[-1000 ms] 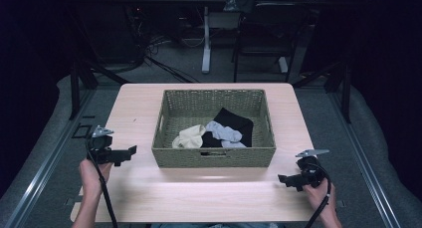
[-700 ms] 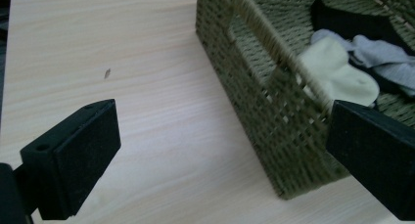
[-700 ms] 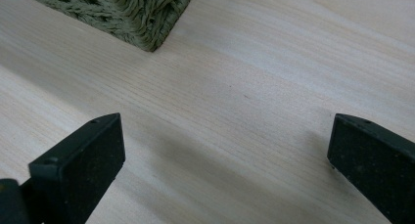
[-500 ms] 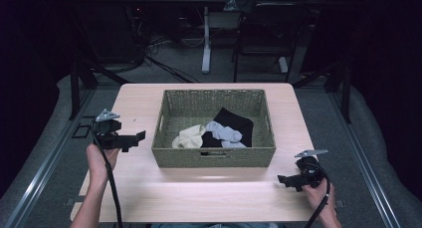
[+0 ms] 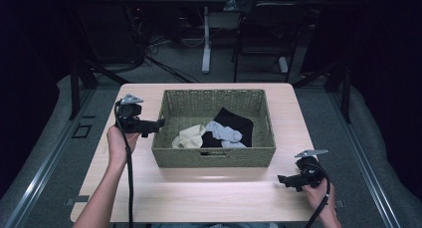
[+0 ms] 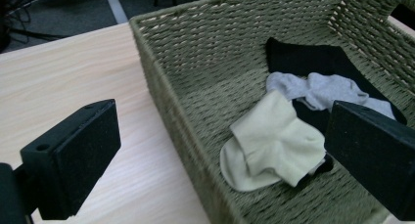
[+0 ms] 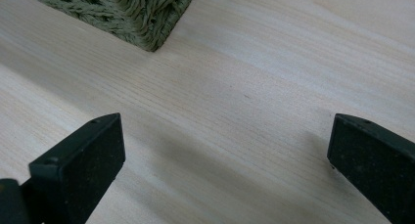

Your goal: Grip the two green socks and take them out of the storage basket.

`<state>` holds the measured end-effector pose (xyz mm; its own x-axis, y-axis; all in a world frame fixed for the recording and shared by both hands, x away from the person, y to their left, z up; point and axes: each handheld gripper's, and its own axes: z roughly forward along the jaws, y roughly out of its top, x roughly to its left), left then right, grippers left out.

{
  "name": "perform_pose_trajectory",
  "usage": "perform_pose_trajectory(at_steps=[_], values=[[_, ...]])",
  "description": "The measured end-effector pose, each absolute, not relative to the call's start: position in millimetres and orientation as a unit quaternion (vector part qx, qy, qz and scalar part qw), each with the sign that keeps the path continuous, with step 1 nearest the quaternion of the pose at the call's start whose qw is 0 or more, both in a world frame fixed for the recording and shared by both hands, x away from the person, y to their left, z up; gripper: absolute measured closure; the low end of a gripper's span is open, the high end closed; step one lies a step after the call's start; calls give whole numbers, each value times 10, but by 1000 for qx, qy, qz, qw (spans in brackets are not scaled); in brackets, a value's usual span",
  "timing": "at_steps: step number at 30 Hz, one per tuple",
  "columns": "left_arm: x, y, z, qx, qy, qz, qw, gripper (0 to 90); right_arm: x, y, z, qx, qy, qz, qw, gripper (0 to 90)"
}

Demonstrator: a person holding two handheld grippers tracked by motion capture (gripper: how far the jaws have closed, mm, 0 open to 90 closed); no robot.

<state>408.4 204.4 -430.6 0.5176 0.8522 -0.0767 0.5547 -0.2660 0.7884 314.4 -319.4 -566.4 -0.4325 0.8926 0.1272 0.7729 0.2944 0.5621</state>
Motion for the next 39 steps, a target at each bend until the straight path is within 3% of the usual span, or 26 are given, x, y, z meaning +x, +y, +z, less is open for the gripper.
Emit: perform_pose_trajectory(at_steps=[16,39], values=[[4401,1584,-4383,795,435,169,387,1,3144,-3191,-5665,518,801,282,103,0],[4833,1019,-4807,824,423,123,356,6,3145,-3182,-5665,514,804,283,101,0]])
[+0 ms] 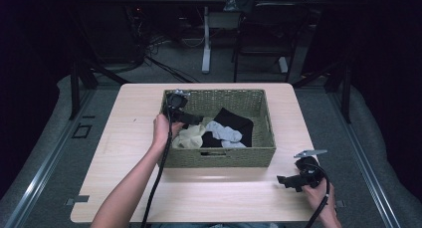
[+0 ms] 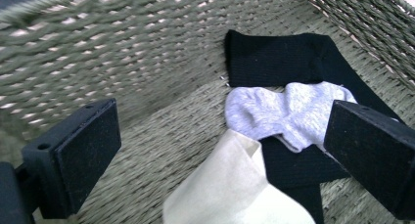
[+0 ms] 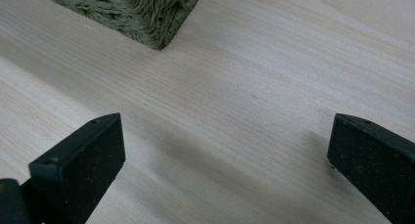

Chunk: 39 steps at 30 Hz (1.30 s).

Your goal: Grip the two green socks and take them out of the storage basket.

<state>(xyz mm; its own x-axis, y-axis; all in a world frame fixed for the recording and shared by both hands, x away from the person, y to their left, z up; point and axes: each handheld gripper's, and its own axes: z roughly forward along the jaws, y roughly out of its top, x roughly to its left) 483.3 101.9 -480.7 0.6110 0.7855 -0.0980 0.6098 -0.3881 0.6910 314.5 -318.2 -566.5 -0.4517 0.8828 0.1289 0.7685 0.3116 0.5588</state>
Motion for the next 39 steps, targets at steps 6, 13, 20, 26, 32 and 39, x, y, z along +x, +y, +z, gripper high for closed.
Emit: perform_pose_trajectory(at_steps=[6,13,20,26,32,39], values=[[4905,926,-4903,838,414,110,339,13,3144,-3178,-5667,514,803,285,101,0],[4976,868,-4981,851,408,91,319,68,3145,-3178,-5668,514,803,285,100,0],[5039,850,-5063,858,413,72,296,169,3145,-3185,-5667,515,802,285,99,0],[5108,873,-5121,862,428,57,265,319,3144,-3190,-5659,514,802,287,100,0],[5127,833,-5137,870,422,34,252,364,3146,-3192,-5662,513,803,287,98,0],[5127,780,-5184,874,433,21,221,528,3141,-3200,-5658,513,801,291,99,0]])
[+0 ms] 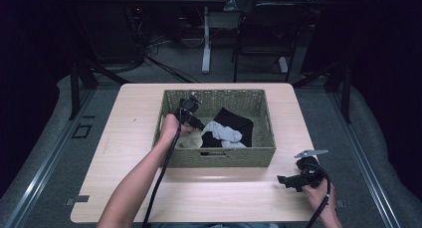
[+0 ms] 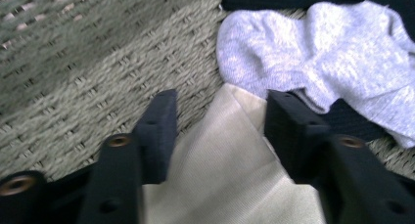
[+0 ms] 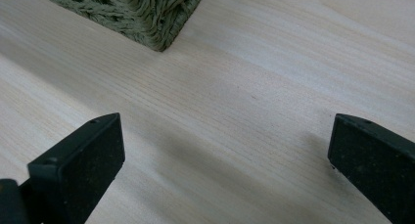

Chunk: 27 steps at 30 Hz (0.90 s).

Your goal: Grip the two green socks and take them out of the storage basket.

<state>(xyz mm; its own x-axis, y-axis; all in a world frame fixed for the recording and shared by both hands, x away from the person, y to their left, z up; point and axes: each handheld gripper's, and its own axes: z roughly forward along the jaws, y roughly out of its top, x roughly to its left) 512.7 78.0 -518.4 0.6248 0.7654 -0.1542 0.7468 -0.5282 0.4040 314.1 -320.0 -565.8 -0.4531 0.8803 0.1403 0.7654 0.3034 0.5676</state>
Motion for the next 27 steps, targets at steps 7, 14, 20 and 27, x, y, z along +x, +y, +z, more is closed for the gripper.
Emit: perform_pose_trajectory(at_steps=[7,14,20,27], values=[[5093,790,-5105,875,429,38,222,841,3140,-3195,-5658,513,803,288,99,0],[4987,809,-4893,877,407,64,247,857,3144,-3188,-5665,515,802,285,100,0],[4912,856,-4688,876,395,79,264,856,3145,-3187,-5668,514,802,287,97,0],[4828,905,-4420,877,380,98,279,856,3144,-3199,-5662,515,802,285,99,0]])
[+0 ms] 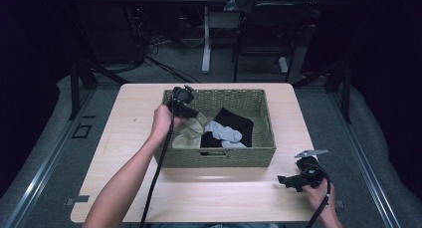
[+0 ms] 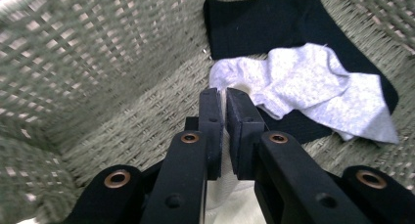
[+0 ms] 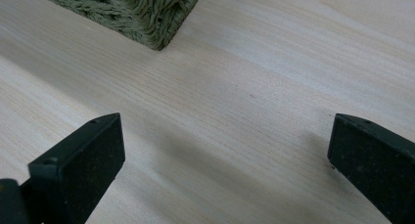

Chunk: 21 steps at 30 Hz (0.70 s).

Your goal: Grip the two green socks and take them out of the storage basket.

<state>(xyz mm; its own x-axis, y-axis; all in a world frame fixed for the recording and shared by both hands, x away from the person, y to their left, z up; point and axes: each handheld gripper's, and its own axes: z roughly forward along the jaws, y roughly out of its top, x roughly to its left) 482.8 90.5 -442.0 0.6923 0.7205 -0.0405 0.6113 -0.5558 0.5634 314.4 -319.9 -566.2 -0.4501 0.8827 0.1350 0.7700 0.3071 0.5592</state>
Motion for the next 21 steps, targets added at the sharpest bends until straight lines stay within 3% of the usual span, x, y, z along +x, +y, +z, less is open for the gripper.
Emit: perform_pose_trajectory(at_steps=[21], values=[[4695,1073,-3877,866,362,123,321,857,3151,-3209,-5681,519,801,283,96,0]])
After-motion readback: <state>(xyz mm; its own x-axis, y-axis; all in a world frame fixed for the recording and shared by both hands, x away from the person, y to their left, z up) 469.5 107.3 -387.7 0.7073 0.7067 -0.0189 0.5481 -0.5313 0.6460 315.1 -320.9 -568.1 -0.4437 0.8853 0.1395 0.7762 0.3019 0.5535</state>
